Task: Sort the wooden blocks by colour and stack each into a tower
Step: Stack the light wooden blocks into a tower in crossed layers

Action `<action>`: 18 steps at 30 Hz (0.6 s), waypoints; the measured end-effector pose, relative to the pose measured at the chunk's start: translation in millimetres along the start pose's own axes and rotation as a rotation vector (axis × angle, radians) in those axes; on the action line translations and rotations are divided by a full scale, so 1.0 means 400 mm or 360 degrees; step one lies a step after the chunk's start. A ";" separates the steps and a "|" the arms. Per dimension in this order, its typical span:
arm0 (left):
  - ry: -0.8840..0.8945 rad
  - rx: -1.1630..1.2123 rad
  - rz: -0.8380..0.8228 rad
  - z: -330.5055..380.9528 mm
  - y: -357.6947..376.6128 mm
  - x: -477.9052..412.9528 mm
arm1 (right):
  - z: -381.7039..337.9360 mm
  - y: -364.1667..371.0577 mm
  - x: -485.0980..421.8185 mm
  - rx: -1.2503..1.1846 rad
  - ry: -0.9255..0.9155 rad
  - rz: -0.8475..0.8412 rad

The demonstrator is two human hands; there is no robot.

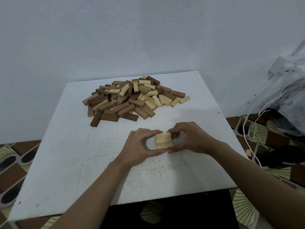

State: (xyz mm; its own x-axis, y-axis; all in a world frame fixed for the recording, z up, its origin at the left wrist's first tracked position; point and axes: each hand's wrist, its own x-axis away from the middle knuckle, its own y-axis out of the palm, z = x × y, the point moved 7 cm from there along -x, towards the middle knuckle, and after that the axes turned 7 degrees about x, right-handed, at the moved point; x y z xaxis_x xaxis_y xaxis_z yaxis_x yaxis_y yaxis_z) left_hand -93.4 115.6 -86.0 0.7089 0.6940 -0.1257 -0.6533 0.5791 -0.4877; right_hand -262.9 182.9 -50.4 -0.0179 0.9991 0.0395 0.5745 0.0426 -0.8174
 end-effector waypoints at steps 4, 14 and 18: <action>0.0010 -0.0075 -0.0022 0.008 0.003 0.002 | -0.003 -0.002 0.000 0.0010 -0.0018 -0.0021; 0.0008 -0.0180 -0.0046 0.014 0.002 0.009 | 0.000 -0.003 0.010 -0.0003 0.0017 0.0019; 0.0005 -0.0230 -0.0084 0.020 0.005 0.006 | 0.010 -0.003 0.018 0.0007 0.0056 0.0009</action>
State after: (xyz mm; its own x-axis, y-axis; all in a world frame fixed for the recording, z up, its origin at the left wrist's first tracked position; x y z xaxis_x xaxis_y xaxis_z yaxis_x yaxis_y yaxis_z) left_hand -94.9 121.9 -80.5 0.7421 0.6629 -0.0992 -0.5705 0.5469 -0.6128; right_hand -266.8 190.0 -51.4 0.0144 0.9984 0.0548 0.5708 0.0368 -0.8202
